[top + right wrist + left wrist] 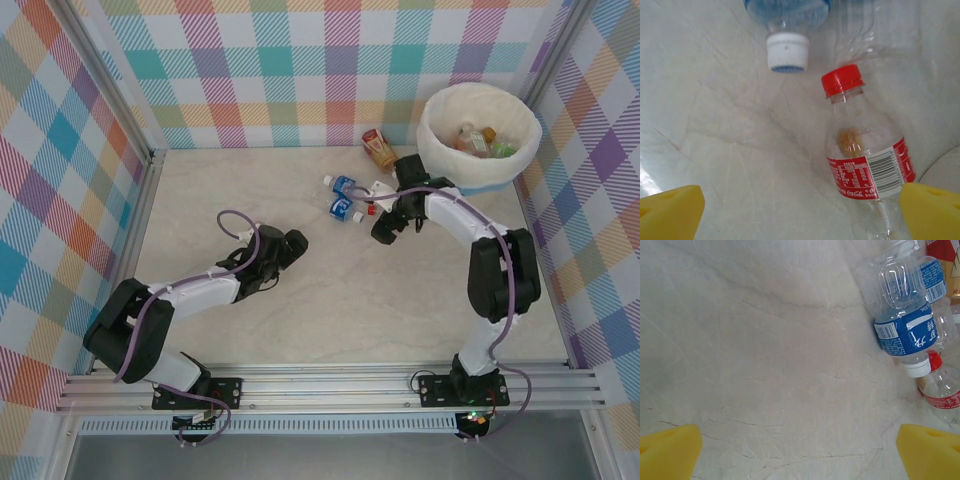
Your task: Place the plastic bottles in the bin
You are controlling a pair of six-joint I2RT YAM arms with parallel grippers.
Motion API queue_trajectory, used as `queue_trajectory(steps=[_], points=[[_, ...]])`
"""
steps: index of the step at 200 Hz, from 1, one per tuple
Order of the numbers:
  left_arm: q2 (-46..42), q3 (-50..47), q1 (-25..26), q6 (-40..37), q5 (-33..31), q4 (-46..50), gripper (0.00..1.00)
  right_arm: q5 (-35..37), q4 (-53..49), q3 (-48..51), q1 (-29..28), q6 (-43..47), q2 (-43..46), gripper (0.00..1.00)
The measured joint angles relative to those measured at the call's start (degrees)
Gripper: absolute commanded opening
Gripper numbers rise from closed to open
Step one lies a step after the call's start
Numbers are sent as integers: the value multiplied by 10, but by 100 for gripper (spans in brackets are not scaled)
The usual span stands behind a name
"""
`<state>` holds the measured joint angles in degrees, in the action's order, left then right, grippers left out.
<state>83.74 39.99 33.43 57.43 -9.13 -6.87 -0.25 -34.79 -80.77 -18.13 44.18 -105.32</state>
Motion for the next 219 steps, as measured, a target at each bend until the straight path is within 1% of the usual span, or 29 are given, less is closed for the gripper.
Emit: queue_trajectory(steps=[44, 71, 114, 125, 135, 159, 179, 197, 219], points=[[-3, 0, -2, 1, -5, 8, 100, 72, -9, -46, -2, 42, -75, 100], [-2, 0, -3, 2, -4, 8, 100, 86, -8, -74, -2, 45, -95, 100], [-2, 0, -3, 3, -4, 8, 100, 104, 0, -102, -2, 45, -138, 95], [-2, 0, -2, 3, -4, 8, 100, 106, -2, -102, -2, 43, -149, 93], [-2, 0, -3, 3, -4, 8, 100, 108, -3, -102, -2, 39, -159, 87], [3, 0, -3, 3, -4, 8, 100, 106, -9, -102, -3, 23, -165, 80], [5, 0, -3, 3, -4, 8, 100, 103, -9, -98, -3, 11, -164, 70], [8, -1, -3, 2, -4, 8, 100, 97, 3, -76, -4, -2, -150, 63], [11, 0, -3, 2, -3, 7, 100, 87, 13, -36, -5, -14, -114, 58]])
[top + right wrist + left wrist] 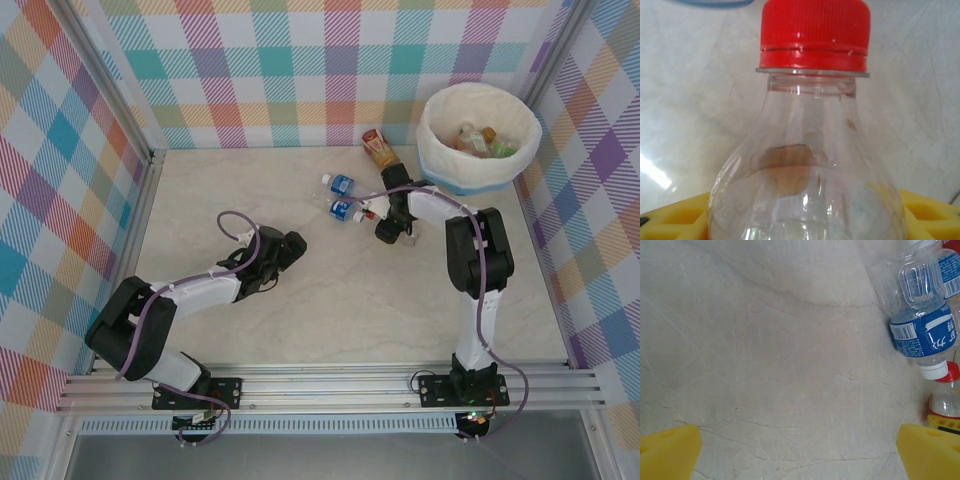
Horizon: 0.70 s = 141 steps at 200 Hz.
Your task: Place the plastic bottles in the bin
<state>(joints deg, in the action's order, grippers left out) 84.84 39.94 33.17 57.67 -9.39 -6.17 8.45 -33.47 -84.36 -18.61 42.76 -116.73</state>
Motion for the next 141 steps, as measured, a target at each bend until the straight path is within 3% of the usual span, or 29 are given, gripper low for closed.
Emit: queue_trajectory(steps=[30, 89, 141], points=[[4, 0, 0, 0, 10, -5, 100, -11, 34, 48, 0, -31, 69, 55], [23, 0, 0, -3, 30, -28, 100, -68, 156, 189, 0, -127, 286, 52], [49, 23, 0, -5, 52, -30, 100, -144, 217, 210, 0, -210, 426, 53]])
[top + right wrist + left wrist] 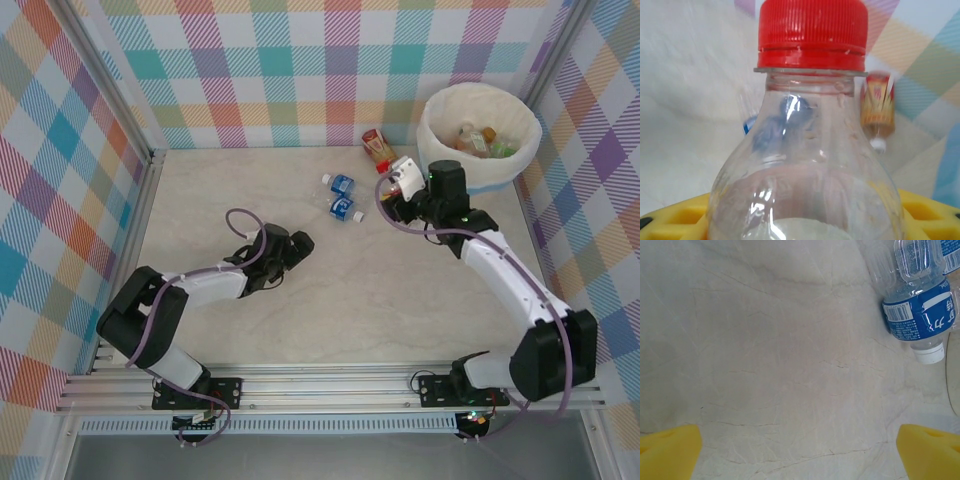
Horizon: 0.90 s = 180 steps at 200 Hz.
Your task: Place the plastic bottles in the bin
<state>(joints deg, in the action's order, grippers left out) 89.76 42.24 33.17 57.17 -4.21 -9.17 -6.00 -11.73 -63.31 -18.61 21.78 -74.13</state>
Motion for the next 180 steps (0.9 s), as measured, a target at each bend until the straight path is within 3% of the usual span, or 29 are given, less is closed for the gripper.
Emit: queue_trajectory(steps=[40, 71, 102, 180], points=[[25, 17, -1, 0, 21, -2, 100, -2, 66, 0, 12, -50, 62, 53], [32, 26, -1, 0, 34, -1, 100, 5, 130, -3, 88, -117, 66, 54], [36, 38, 0, 0, 40, 5, 100, 5, 147, -53, 168, -193, 33, 54], [68, 122, 24, -13, 34, 53, 100, 68, 192, -139, 260, -298, -69, 55]])
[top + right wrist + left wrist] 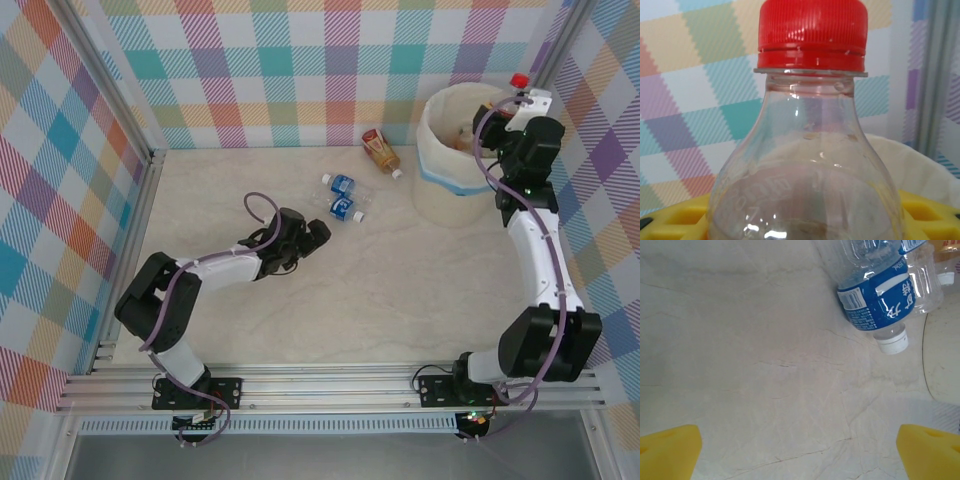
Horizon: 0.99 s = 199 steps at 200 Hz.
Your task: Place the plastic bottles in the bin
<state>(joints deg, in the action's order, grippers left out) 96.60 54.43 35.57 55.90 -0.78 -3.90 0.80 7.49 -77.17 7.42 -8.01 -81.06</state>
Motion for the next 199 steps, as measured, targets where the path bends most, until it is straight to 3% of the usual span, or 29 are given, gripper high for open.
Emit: queue_trajectory(steps=[31, 60, 97, 141, 199], points=[[22, 37, 13, -3, -4, 15, 100, 40, 0, -19, 18, -6, -49, 60], [42, 74, 24, -13, -14, 44, 100, 81, -19, -24, 20, -11, -64, 82], [63, 129, 32, -28, -43, 86, 100, 88, -98, -71, 28, -22, -80, 100], [72, 156, 35, -32, -76, 114, 100, 54, -184, -70, 28, -30, -55, 100], [120, 232, 38, -33, -94, 172, 100, -84, -195, 43, 28, -67, 119, 100]])
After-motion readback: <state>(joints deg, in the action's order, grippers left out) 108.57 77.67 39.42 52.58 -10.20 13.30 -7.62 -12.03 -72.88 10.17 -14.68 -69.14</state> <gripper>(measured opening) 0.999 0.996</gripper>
